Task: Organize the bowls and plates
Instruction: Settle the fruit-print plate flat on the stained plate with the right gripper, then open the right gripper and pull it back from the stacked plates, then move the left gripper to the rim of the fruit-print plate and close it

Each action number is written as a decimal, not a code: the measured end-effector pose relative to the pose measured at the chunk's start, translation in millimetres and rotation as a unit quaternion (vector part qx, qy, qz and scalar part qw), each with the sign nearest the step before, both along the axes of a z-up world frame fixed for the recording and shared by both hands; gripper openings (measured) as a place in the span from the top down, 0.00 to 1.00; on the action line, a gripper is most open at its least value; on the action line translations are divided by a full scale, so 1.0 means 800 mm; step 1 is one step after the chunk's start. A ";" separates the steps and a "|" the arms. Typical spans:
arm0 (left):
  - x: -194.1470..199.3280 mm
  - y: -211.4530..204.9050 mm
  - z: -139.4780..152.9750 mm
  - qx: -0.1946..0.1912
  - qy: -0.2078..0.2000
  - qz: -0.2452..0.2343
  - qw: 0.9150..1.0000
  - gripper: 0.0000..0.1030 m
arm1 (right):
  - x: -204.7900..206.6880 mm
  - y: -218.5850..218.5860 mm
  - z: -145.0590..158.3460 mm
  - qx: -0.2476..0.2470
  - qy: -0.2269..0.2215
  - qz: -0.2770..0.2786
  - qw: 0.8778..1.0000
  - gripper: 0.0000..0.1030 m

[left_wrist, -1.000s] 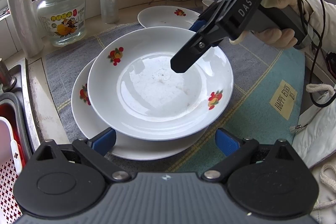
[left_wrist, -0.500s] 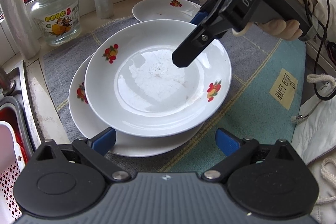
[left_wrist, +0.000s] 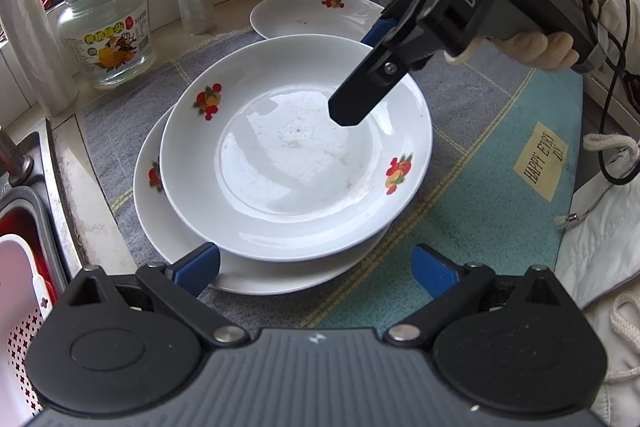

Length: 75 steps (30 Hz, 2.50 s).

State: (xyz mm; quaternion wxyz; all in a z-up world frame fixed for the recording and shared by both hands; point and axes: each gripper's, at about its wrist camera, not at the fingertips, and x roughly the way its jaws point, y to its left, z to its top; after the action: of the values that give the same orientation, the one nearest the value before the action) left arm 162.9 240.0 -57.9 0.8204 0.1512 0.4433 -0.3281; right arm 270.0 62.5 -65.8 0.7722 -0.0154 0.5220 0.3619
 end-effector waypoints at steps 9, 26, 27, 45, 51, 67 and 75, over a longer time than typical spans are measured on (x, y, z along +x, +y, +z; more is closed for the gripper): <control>-0.008 0.015 0.007 -0.010 -0.023 0.061 0.998 0.02 | -0.008 0.009 0.003 -0.023 -0.022 0.012 0.999 0.00; -0.035 -0.010 0.042 -0.036 -0.159 0.201 0.966 0.02 | -0.055 -0.004 -0.002 -0.096 -0.161 0.002 0.982 0.00; -0.034 -0.015 0.044 -0.038 -0.162 0.208 0.964 0.02 | -0.058 -0.009 -0.003 -0.100 -0.165 -0.004 0.981 0.00; -0.031 -0.102 0.037 -0.086 -0.144 0.235 0.957 0.01 | -0.105 -0.122 -0.025 -0.193 -0.205 -0.099 0.954 0.00; -0.041 -0.133 0.045 -0.073 -0.130 0.286 0.947 0.01 | -0.075 -0.148 -0.041 -0.171 -0.207 -0.078 0.960 0.00; -0.020 -0.191 0.073 -0.033 -0.105 0.305 0.946 0.01 | -0.010 -0.170 -0.058 -0.096 -0.194 -0.011 0.976 0.00; 0.033 -0.193 0.090 -0.038 -0.111 0.234 0.965 0.01 | -0.018 -0.175 -0.062 -0.084 -0.210 -0.035 0.974 0.00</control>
State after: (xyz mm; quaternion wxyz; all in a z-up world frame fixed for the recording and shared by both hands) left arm 189.5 85.8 13.8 0.9235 0.0470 0.3597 -0.1247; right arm 255.4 -77.7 -115.8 0.8727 -0.1372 0.3770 0.2781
